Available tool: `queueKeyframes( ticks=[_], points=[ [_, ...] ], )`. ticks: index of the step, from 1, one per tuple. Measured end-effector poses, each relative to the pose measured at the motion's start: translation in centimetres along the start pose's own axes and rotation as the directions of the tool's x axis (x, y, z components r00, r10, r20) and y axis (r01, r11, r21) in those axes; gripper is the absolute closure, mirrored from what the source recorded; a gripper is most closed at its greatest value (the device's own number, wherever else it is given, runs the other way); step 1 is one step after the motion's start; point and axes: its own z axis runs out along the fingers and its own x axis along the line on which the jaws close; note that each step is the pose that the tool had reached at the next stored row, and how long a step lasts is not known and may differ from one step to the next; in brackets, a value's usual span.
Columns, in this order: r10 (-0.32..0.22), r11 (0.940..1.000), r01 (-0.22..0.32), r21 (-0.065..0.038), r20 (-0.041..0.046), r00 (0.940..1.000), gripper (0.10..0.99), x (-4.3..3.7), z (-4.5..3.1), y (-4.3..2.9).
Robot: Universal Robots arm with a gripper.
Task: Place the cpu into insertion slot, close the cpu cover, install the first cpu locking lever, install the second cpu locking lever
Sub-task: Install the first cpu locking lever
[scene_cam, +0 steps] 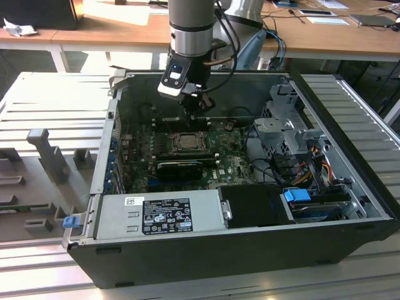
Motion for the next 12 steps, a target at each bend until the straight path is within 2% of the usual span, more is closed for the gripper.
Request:
queueKeyframes(
  ticks=[2, 4, 6, 7, 8, 10, 12],
  points=[
    [-0.082, 0.9967, 0.082, -0.002, -0.0025, 0.9967, 0.980, 0.00, 0.01, 0.00],
    [-0.201, 0.9796, 0.201, -0.007, -0.0064, 0.9796, 0.980, 0.00, 0.01, 0.00],
    [-0.244, 0.9697, 0.244, -0.009, -0.0079, 0.9697, 0.980, 0.00, 0.02, 0.00],
    [-0.277, 0.9608, 0.277, -0.011, -0.0089, 0.9608, 0.980, 0.00, 0.02, 0.00],
    [-0.293, 0.9562, 0.293, -0.011, -0.0094, 0.9562, 0.980, 0.00, 0.02, 0.00],
    [-0.345, 0.9386, 0.345, -0.014, -0.0109, 0.9386, 0.980, 0.00, 0.02, 0.00],
    [-0.410, 0.9119, 0.410, -0.017, -0.0127, 0.9118, 0.980, 0.00, 0.02, 0.00]
  ],
)
